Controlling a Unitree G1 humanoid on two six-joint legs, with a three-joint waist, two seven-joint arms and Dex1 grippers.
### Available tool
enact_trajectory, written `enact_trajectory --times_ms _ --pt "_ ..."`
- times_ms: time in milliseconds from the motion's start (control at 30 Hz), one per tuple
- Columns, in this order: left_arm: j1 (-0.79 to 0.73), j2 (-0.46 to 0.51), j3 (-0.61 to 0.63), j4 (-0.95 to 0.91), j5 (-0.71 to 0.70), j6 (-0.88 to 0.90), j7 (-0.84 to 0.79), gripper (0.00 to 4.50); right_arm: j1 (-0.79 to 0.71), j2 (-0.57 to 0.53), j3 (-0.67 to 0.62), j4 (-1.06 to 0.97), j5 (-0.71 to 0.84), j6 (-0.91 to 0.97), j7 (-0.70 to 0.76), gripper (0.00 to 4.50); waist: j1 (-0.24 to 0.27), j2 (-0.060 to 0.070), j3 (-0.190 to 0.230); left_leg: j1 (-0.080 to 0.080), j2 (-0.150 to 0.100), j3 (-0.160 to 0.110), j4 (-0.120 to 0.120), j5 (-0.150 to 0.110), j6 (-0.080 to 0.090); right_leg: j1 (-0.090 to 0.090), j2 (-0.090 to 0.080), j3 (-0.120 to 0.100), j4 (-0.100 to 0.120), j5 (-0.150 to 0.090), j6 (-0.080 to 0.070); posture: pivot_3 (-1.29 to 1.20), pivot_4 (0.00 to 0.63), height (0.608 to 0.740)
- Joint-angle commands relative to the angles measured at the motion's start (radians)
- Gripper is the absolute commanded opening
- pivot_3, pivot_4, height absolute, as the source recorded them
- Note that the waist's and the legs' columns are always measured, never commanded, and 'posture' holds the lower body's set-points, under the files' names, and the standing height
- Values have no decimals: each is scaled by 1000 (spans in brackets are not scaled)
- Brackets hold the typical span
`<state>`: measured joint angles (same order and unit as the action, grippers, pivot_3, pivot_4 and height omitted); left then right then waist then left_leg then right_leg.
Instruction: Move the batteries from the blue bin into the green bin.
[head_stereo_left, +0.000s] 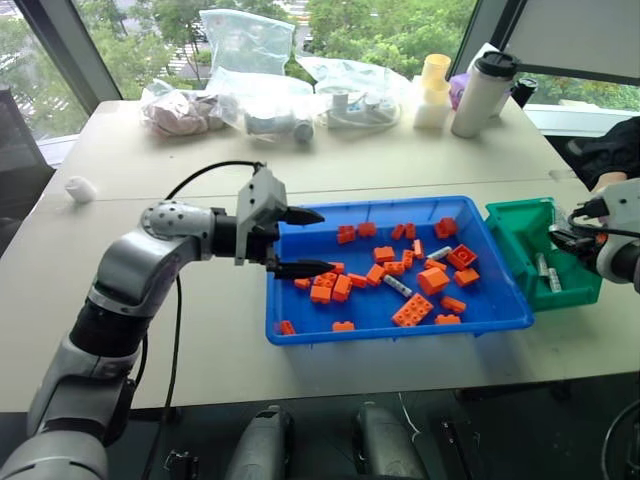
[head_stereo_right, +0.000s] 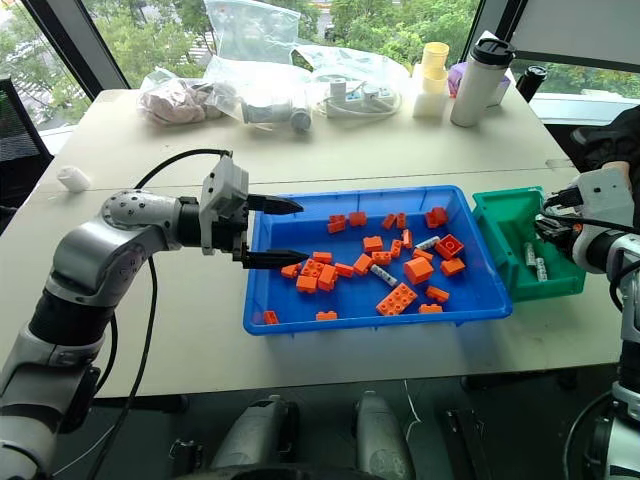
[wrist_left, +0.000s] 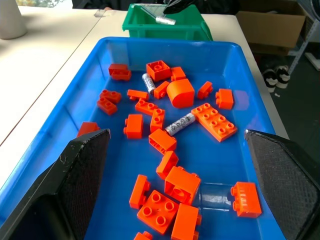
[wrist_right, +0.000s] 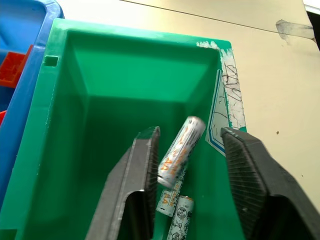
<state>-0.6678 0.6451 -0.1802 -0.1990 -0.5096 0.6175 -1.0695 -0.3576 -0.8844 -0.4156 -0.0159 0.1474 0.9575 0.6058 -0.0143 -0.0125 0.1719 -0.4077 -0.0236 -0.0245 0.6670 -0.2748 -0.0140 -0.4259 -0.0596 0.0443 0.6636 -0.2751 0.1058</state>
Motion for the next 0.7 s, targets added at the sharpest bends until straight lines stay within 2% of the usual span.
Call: enact_trajectory --times_ms 33,67,133,233,367,533,700 --pt "-4 10 21 -25 6 -11 -6 4500 -35 -33 -9 3 8 -36 -15 4092 0 0 0 0 0 0 0 0 0 0 0 0 0 0 0 0 150 740" --pt "-2 14 25 -28 5 -9 -6 4500 -39 -37 -9 2 15 -50 -8 4472 0 0 0 0 0 0 0 0 0 0 0 0 0 0 0 0 150 740" --pt "0 19 31 -32 3 -4 -5 4500 -45 -45 -8 -6 29 -68 6 4472 0 0 0 0 0 0 0 0 0 0 0 0 0 0 0 0 150 740" --pt "24 62 52 -77 -19 27 -19 4500 -83 -34 6 -158 170 -59 127 4472 -7 0 0 0 0 0 0 0 0 0 0 0 0 0 0 0 150 740" --pt "39 125 52 -129 -31 51 -56 4500 -8 -41 107 -350 315 16 263 4472 -3 0 0 0 3 -2 -1 0 0 0 4 -1 0 0 0 0 150 740" --pt "42 187 38 -170 -14 56 -75 4500 24 -3 250 -426 346 53 240 4472 5 0 1 0 1 -2 1 0 0 2 1 -1 -1 0 0 0 150 740" --pt "75 221 34 -205 5 59 -69 4500 39 19 310 -446 371 107 200 4472 2 -1 1 0 0 -2 1 0 0 2 1 -1 -1 0 0 0 150 740"
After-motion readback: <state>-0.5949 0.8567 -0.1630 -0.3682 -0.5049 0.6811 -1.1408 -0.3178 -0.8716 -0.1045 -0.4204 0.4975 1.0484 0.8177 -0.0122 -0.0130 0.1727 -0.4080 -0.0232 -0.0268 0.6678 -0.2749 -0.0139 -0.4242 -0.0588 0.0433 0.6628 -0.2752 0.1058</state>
